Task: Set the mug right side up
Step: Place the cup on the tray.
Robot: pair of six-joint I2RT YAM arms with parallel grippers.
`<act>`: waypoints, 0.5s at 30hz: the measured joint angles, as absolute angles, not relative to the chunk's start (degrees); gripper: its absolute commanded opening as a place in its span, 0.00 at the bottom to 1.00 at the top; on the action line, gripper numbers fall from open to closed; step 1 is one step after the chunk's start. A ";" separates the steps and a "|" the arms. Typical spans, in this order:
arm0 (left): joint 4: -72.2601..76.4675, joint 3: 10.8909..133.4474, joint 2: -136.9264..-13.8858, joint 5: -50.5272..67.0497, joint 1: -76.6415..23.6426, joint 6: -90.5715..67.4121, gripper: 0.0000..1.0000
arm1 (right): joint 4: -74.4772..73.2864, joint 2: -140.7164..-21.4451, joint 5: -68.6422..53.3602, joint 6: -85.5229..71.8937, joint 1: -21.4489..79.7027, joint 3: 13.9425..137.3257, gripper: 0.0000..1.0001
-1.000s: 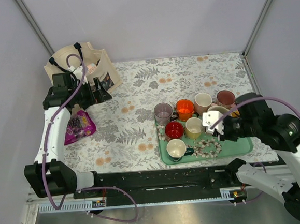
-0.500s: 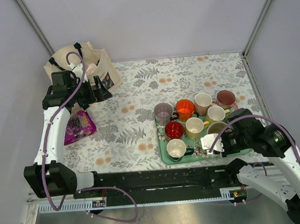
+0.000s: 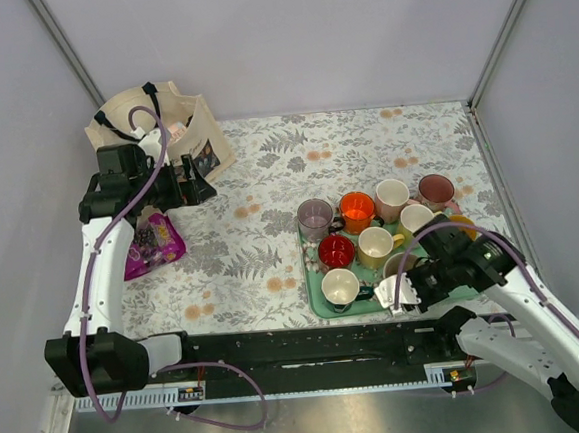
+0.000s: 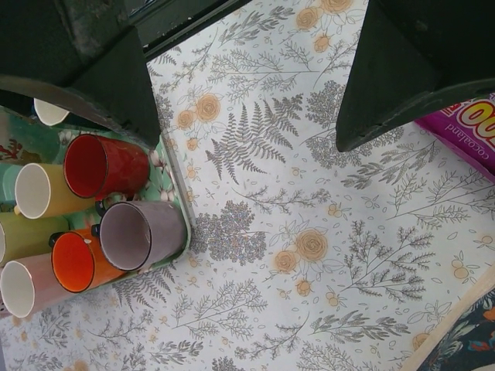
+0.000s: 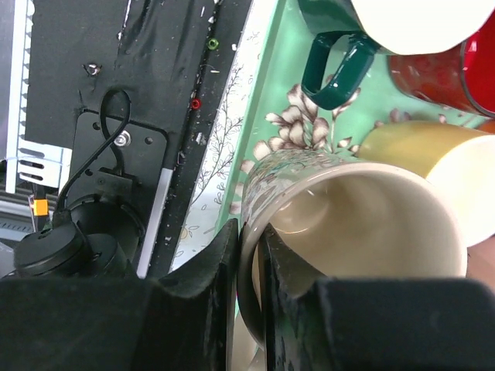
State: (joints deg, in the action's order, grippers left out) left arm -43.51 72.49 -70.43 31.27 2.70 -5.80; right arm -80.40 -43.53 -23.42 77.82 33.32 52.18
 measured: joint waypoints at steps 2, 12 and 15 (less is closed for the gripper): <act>-44.01 72.47 -69.97 31.24 2.70 -5.61 0.99 | -79.55 -44.95 -23.62 78.87 33.32 51.16 0.00; -44.40 70.67 -67.46 31.27 2.72 -5.37 0.99 | -75.33 -44.25 -23.68 84.07 32.58 45.12 0.00; -44.38 70.67 -67.46 31.29 2.74 -5.37 0.99 | -73.82 -43.77 -23.73 84.49 31.33 44.16 0.07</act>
